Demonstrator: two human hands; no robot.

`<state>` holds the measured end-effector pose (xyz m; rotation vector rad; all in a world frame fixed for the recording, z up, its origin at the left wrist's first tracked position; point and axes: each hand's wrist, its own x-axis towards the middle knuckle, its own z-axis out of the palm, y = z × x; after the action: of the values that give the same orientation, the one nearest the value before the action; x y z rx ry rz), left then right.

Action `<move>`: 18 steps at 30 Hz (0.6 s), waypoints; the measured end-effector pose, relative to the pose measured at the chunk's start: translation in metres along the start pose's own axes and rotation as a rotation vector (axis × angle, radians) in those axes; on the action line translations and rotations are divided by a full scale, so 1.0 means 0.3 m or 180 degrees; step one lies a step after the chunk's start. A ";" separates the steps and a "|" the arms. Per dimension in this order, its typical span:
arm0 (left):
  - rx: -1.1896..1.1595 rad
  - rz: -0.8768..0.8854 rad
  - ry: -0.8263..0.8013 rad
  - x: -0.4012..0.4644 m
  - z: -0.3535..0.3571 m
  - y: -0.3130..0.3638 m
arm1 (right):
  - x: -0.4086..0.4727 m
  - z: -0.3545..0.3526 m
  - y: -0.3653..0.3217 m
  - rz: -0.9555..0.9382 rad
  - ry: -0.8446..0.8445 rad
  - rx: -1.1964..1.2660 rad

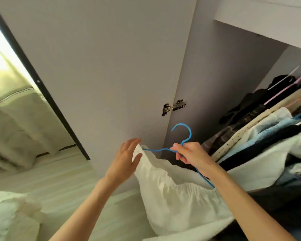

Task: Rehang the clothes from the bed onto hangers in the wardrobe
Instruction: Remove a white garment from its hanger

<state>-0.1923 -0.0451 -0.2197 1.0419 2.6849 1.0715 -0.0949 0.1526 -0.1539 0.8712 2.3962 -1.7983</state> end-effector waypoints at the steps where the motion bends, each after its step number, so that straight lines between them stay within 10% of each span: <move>1: 0.0075 -0.0093 -0.0020 -0.019 -0.013 -0.023 | -0.007 0.030 -0.015 -0.0169 -0.0155 -0.0306; 18: -0.0142 -0.1482 0.0959 -0.761 -0.552 -0.422 | -0.138 0.839 -0.240 -0.1668 -0.1149 -0.0723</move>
<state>-0.1380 -0.3494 -0.2149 0.2294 2.8915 1.2539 -0.1685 -0.1018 -0.1611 -0.1148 2.6486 -1.5744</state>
